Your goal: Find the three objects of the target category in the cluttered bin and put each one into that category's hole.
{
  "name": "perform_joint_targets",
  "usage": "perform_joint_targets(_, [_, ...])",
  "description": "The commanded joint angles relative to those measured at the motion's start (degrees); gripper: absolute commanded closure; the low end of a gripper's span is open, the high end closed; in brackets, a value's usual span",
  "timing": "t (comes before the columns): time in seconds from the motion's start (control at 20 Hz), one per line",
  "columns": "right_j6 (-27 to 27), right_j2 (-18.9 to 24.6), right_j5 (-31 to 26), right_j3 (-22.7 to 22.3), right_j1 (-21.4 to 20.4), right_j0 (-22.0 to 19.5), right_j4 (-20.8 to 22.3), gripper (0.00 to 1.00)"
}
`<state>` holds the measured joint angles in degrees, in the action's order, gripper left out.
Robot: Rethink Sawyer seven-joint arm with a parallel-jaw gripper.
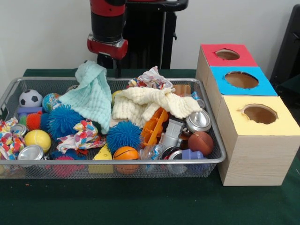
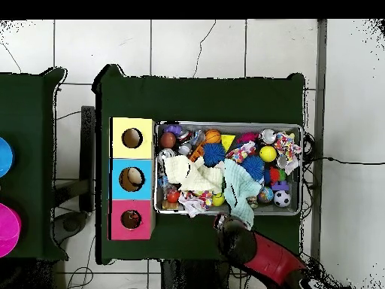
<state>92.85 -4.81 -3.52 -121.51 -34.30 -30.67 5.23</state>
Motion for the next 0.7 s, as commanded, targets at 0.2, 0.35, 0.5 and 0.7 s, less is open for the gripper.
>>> perform_joint_targets(0.2, [6.33, 1.22, 15.56, 19.72, -2.19, 1.11, 2.68, 0.0])
perform_joint_targets(0.35, [6.85, 0.43, 17.77, 20.87, -1.53, 1.47, 3.92, 0.0])
perform_joint_targets(0.5, [7.25, -0.56, 18.65, 22.12, -0.77, 1.96, 4.6, 0.0])
perform_joint_targets(0.7, [7.5, -0.13, 21.91, 23.09, 0.5, 0.88, 6.83, 0.0])
